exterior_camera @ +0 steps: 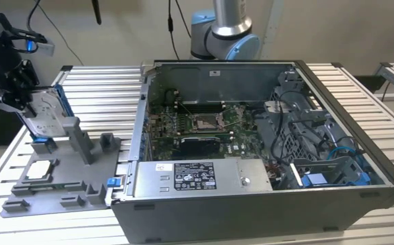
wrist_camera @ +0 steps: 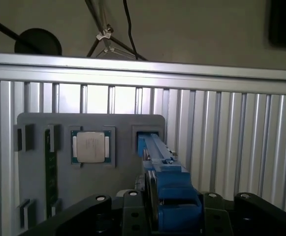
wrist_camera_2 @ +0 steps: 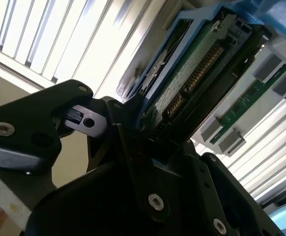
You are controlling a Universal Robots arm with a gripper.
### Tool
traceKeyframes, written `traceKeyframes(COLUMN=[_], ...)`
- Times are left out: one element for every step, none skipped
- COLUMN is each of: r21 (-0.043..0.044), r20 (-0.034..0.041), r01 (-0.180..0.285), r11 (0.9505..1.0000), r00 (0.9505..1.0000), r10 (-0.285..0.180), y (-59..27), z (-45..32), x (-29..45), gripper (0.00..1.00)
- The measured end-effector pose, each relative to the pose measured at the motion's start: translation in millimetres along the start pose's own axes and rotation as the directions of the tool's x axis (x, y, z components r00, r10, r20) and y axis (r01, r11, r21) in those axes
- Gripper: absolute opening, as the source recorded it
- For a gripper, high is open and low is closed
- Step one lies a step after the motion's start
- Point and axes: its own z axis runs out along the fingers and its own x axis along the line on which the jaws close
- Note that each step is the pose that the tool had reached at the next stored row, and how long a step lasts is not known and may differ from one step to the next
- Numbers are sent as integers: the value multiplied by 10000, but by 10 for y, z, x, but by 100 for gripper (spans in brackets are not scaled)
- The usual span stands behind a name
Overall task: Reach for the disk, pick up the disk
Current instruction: 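Pick up the disk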
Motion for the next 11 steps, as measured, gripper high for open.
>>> traceKeyframes(r21=[1,1,1,1,2,1,1,1,1,1,2], r20=[0,0,1,1,1,1,0,1,0,1,1], r01=[0,0,0,0,0,0,0,0,0,0,0], r11=[10000,10000,10000,10000,10000,10000,10000,10000,10000,10000,10000], r00=[10000,10000,10000,10000,10000,10000,10000,10000,10000,10000,10000], r10=[0,0,0,0,0,0,0,0,0,0,0], y=[0,0,0,0,0,0,0,0,0,0,0], z=[-18,-33,-46,-59,-70,-84,-97,-107,-116,-123,-129], x=[-1,-2,-4,-5,-5,-7,-8,-8,-9,-10,-10], gripper=[0,0,0,0,0,0,0,0,0,0,0])
